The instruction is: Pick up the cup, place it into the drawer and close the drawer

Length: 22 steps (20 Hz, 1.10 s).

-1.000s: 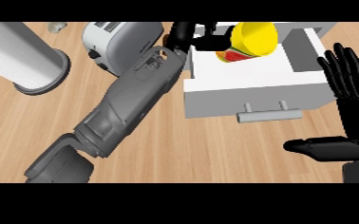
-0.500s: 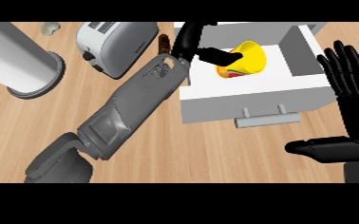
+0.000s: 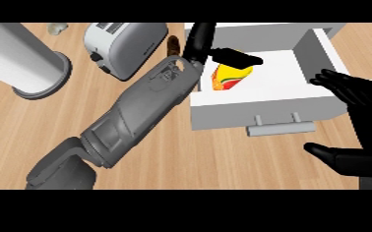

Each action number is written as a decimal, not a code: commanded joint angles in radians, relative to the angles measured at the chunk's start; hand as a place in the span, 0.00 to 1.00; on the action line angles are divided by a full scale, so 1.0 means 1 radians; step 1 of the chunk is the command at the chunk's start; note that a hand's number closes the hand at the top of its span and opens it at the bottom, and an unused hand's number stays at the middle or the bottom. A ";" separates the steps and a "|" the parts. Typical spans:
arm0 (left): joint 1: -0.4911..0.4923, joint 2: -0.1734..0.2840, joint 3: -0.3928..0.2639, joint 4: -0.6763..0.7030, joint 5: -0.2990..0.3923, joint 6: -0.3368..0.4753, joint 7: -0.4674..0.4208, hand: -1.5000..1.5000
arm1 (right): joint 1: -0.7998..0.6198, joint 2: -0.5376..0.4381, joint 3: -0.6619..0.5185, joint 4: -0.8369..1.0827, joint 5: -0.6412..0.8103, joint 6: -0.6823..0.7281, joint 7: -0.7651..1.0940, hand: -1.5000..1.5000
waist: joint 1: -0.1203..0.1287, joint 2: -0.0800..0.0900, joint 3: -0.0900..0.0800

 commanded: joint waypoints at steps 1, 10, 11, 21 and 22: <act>-0.036 0.000 0.013 -0.049 0.053 0.041 0.002 0.00 | 0.011 -0.045 -0.008 -0.025 -0.032 0.062 0.002 1.00 | 0.014 -0.005 0.000; 0.047 0.078 0.098 -0.179 0.025 -0.012 0.068 0.00 | 0.079 -0.148 0.032 -0.108 0.172 0.109 0.037 1.00 | 0.089 -0.022 -0.001; 0.048 0.094 0.113 -0.178 0.030 -0.027 0.065 0.00 | 0.103 -0.139 0.056 -0.132 0.250 0.094 0.013 1.00 | 0.084 -0.020 -0.001; 0.319 0.301 0.164 -0.474 0.019 -0.083 0.106 0.00 | 0.044 -0.051 0.203 -0.037 0.571 -0.059 0.011 1.00 | 0.104 -0.019 -0.001; 0.306 0.315 0.189 -0.498 0.033 -0.087 0.125 0.00 | 0.028 -0.059 0.207 0.052 0.614 -0.070 -0.061 1.00 | 0.106 -0.017 -0.001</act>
